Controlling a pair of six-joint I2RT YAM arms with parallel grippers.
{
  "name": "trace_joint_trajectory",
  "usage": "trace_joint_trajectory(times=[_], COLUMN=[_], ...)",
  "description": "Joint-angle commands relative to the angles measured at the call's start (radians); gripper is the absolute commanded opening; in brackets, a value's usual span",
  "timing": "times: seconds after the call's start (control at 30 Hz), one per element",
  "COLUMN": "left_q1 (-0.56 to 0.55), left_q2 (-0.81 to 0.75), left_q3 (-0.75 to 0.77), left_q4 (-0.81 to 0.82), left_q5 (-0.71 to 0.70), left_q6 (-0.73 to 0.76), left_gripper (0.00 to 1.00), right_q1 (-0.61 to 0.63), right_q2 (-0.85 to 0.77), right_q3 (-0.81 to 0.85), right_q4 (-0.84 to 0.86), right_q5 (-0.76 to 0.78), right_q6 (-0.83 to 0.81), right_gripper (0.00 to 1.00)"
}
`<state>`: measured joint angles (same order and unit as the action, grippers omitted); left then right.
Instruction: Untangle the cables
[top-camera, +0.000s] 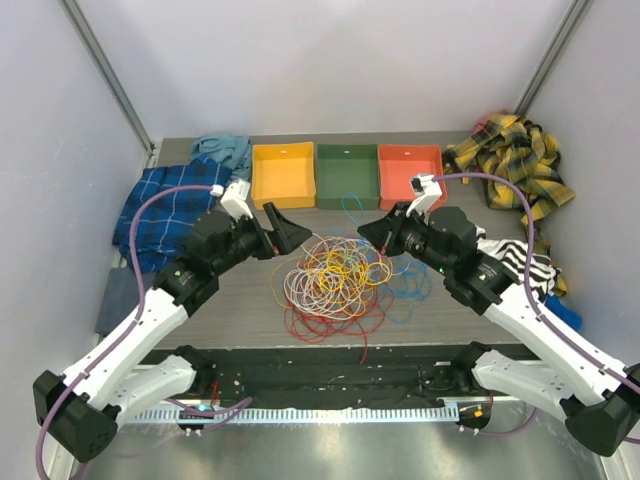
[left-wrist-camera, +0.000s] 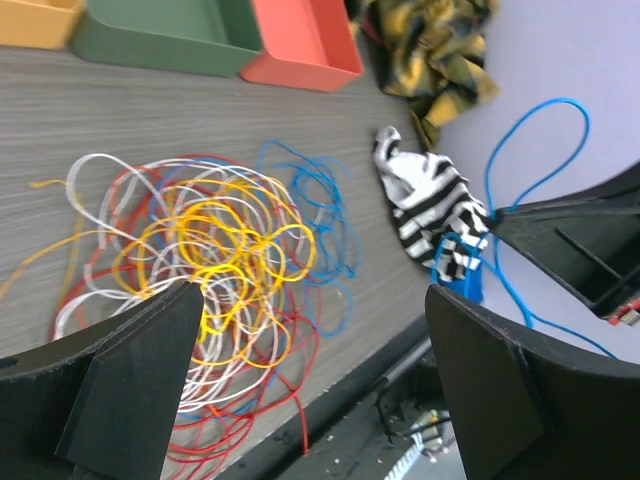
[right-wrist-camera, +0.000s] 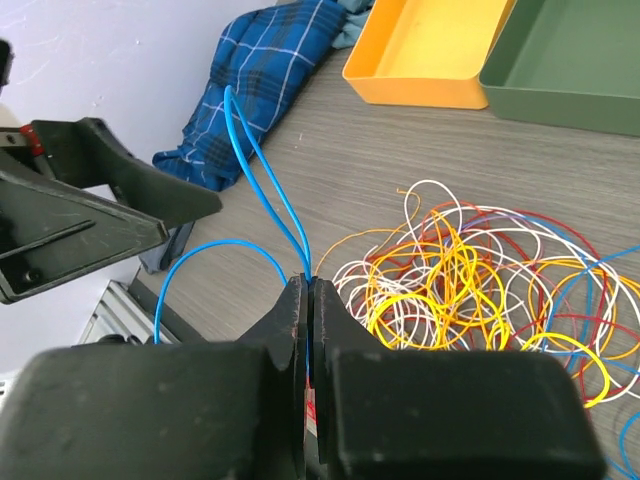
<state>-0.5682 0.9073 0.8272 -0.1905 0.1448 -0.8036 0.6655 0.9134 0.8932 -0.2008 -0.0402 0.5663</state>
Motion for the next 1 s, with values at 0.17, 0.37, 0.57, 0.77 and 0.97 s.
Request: trace_joint_trajectory(times=[0.17, 0.37, 0.57, 0.77, 0.97], left_q1=[-0.053, -0.128, -0.205, -0.206, -0.206], left_q2=[0.073, 0.100, 0.172, 0.173, 0.157], left_q3=[0.000, 0.047, 0.098, 0.066, 0.049], left_q4=[0.249, 0.250, 0.194, 0.168, 0.151], left_q5=[0.134, 0.087, 0.059, 0.046, 0.035], left_q6=[-0.098, -0.082, -0.026, -0.019, -0.011], left_gripper=[1.00, 1.00, 0.88, 0.49, 0.49], right_q1=[0.005, 0.006, 0.011, 0.014, 0.016], right_q2=[0.015, 0.036, 0.059, 0.062, 0.065], right_q3=[-0.042, -0.043, -0.039, -0.030, -0.025], right_q4=[0.067, 0.083, 0.103, 0.098, 0.106], right_q5=[-0.064, -0.069, -0.081, -0.070, -0.081], right_q6=[-0.008, -0.008, 0.000, 0.001, 0.007], right_gripper=[0.01, 0.01, 0.01, 0.01, 0.01])
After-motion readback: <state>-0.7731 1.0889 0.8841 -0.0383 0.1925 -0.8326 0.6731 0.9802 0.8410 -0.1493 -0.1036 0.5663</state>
